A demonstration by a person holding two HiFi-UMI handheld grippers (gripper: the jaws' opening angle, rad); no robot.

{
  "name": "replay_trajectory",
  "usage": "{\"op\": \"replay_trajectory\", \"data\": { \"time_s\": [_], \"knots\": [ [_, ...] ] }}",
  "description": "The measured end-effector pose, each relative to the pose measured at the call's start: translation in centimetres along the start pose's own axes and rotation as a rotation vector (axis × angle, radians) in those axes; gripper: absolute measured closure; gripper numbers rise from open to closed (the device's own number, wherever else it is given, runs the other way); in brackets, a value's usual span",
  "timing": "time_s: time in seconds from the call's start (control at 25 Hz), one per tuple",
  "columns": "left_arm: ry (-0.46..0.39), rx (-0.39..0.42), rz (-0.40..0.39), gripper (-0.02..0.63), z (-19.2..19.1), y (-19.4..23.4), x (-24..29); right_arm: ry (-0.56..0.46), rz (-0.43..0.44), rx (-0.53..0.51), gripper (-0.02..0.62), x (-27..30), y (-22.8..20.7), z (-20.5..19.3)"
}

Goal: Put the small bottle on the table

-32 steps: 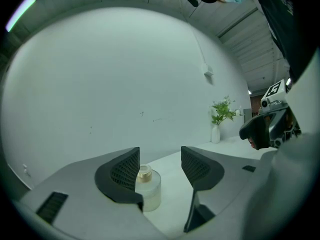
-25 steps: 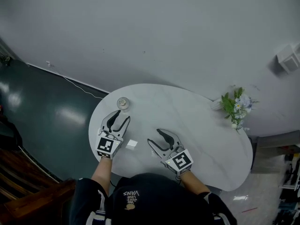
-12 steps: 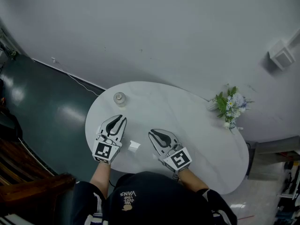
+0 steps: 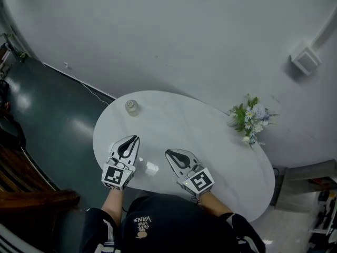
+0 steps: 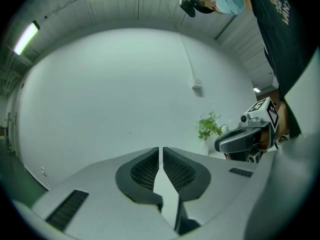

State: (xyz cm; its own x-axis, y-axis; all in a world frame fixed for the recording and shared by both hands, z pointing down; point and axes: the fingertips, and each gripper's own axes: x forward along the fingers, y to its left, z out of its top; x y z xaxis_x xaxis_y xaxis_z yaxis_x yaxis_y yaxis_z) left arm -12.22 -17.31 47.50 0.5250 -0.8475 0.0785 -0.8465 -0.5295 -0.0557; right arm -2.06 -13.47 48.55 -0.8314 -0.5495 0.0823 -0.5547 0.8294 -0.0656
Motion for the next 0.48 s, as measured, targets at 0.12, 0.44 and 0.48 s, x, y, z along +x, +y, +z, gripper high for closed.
{"op": "replay_trajectory", "data": {
  "time_s": [0.12,0.44,0.48],
  "knots": [
    [-0.001,-0.014,0.028,0.569,0.0,-1.4,-1.0,-0.002,0.016,0.0,0.545,-1.4,0.4,-0.1],
    [-0.022,-0.059,0.074,0.58,0.7,-5.3,-4.3,-0.007,0.038,0.013,0.545,-4.8,1.7,0.1],
    [-0.024,-0.059,0.077,0.581,0.6,-5.8,-4.6,-0.024,0.051,0.007,0.545,-5.2,2.0,0.1]
  ]
}}
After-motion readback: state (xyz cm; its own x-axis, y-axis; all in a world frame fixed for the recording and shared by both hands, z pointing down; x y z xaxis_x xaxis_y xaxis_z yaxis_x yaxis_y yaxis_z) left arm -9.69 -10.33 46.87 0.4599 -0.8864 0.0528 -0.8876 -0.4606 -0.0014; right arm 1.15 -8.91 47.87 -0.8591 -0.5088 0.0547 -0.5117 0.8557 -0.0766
